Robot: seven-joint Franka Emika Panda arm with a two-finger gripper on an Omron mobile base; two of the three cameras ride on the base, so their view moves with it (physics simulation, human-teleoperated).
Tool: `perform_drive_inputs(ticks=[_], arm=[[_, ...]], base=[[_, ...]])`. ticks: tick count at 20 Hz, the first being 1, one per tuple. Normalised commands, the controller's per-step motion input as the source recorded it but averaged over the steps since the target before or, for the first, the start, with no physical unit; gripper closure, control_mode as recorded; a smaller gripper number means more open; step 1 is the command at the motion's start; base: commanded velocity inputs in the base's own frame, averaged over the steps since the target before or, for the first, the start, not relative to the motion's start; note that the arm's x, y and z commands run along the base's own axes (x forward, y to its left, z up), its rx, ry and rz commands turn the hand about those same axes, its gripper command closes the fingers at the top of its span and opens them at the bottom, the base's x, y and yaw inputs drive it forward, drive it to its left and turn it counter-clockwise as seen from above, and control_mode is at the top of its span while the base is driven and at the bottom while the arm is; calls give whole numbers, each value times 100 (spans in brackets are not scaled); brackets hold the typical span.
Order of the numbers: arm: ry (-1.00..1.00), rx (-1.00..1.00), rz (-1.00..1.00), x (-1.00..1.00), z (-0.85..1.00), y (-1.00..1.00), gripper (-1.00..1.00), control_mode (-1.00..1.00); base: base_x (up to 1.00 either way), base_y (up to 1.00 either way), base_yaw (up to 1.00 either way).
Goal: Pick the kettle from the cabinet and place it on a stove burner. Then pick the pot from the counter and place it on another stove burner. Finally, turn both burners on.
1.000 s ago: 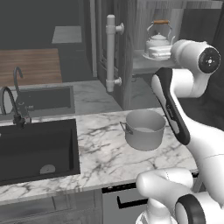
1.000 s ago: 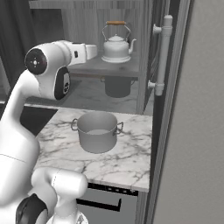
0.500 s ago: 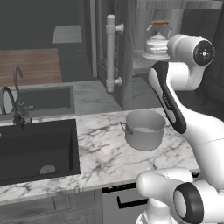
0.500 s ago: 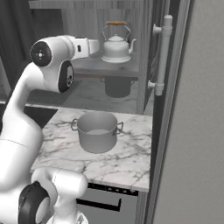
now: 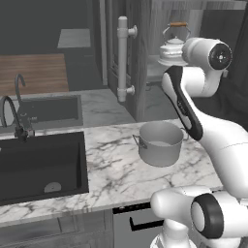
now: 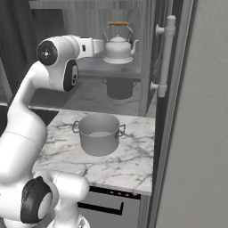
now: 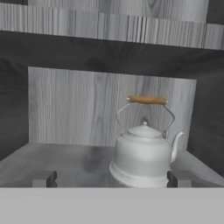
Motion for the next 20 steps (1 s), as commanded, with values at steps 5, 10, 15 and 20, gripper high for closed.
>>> perform_drive_inputs(ticks=[5,10,15,20], arm=[[0,0,0,44,-10,0,-100,-100],[0,0,0,36,-3,-4,-100,-100],[0,0,0,40,0,-7,-100,-100],[0,0,0,44,0,-2,-100,-100]], base=[[0,0,0],[0,0,0],[0,0,0],[0,0,0]])
